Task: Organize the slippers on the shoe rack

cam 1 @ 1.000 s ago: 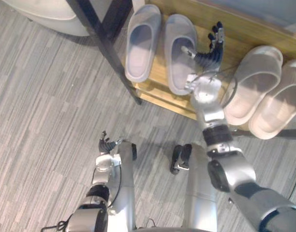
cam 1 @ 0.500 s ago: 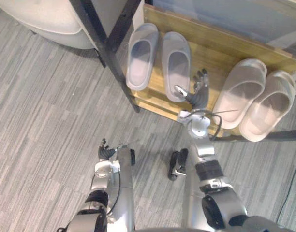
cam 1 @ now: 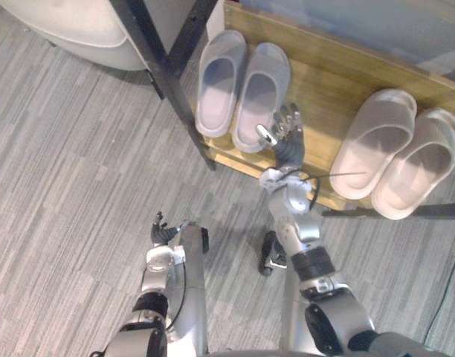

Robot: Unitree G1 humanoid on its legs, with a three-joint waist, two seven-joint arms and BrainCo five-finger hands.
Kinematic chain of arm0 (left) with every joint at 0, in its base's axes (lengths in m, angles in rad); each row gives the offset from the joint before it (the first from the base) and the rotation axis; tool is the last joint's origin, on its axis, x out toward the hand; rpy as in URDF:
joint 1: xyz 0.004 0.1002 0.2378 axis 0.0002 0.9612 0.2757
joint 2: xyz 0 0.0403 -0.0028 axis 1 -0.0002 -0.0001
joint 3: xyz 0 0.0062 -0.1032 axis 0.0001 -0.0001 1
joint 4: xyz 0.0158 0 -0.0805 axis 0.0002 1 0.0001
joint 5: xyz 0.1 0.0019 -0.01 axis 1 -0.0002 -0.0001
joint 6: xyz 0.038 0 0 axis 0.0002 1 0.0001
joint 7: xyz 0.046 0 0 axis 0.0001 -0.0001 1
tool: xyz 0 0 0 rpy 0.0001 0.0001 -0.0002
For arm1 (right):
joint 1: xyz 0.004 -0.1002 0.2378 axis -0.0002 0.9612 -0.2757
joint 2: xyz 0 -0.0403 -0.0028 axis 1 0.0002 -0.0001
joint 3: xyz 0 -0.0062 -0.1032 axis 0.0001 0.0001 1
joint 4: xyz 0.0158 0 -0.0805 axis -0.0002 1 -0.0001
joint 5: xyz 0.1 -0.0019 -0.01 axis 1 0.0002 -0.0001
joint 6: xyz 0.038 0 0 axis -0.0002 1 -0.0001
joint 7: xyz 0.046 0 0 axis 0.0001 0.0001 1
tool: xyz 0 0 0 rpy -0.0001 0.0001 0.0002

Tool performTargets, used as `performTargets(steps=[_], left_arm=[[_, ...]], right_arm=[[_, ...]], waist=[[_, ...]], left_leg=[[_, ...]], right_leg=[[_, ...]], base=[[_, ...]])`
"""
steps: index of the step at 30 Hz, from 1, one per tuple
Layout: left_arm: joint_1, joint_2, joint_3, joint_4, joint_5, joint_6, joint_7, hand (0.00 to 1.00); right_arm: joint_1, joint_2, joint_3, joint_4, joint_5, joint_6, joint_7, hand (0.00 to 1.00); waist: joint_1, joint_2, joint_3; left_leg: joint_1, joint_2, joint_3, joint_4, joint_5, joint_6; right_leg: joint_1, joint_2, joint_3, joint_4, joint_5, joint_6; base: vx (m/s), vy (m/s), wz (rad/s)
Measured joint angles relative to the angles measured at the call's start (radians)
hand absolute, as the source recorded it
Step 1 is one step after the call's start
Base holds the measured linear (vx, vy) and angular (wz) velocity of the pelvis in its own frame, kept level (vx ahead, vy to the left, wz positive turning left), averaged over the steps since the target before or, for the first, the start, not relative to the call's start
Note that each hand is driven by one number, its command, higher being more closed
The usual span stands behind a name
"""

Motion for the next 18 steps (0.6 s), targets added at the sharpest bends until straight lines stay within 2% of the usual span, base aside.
performTargets(steps=[13,15,18], left_arm=[[-0.022,-0.01,-0.001,-0.004,-0.001,-0.004,0.011,0.0],[-0.019,-0.01,-0.001,-0.011,0.0,-0.003,0.008,0.0],[0.006,-0.011,-0.001,-0.013,0.0,-0.001,0.001,0.0]], right_arm=[[-0.081,-0.028,-0.071,0.049,0.015,0.001,-0.018,0.0],[-0.059,-0.056,-0.08,0.032,-0.025,0.007,-0.019,0.0],[0.021,-0.078,-0.079,-0.017,-0.068,0.011,-0.015,0.0]], waist=[[0.002,0.011,0.033],[0.0,0.013,0.067],[-0.003,0.012,0.07]], left_leg=[[0.002,-0.016,-0.018,-0.011,0.011,-0.019],[0.051,-0.012,-0.019,-0.028,0.012,-0.02],[0.097,-0.011,-0.02,-0.067,0.018,-0.019]], right_leg=[[0.004,-0.016,-0.014,0.014,-0.012,-0.004],[0.054,-0.016,-0.02,-0.002,-0.013,-0.002],[0.107,-0.015,-0.031,-0.041,-0.013,-0.001]], base=[[0.02,-0.02,0.05],[0.05,-0.028,0.0],[0.06,-0.023,0.02]])
